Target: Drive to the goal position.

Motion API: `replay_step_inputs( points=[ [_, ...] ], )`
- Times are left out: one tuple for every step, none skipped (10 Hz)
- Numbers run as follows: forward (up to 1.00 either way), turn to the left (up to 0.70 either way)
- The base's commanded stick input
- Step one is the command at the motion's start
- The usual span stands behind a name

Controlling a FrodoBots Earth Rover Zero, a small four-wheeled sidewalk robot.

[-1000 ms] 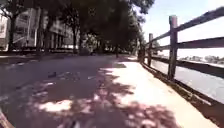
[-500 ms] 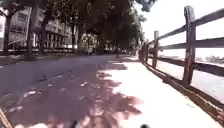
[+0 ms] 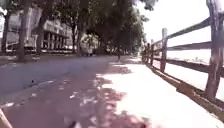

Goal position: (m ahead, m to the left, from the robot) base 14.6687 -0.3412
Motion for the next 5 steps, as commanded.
replay_step_inputs(
  points=[
    [1.00,0.00],
    [1.00,0.00],
    [1.00,0.00],
    [1.00,0.00],
    [1.00,0.00]
  ],
)
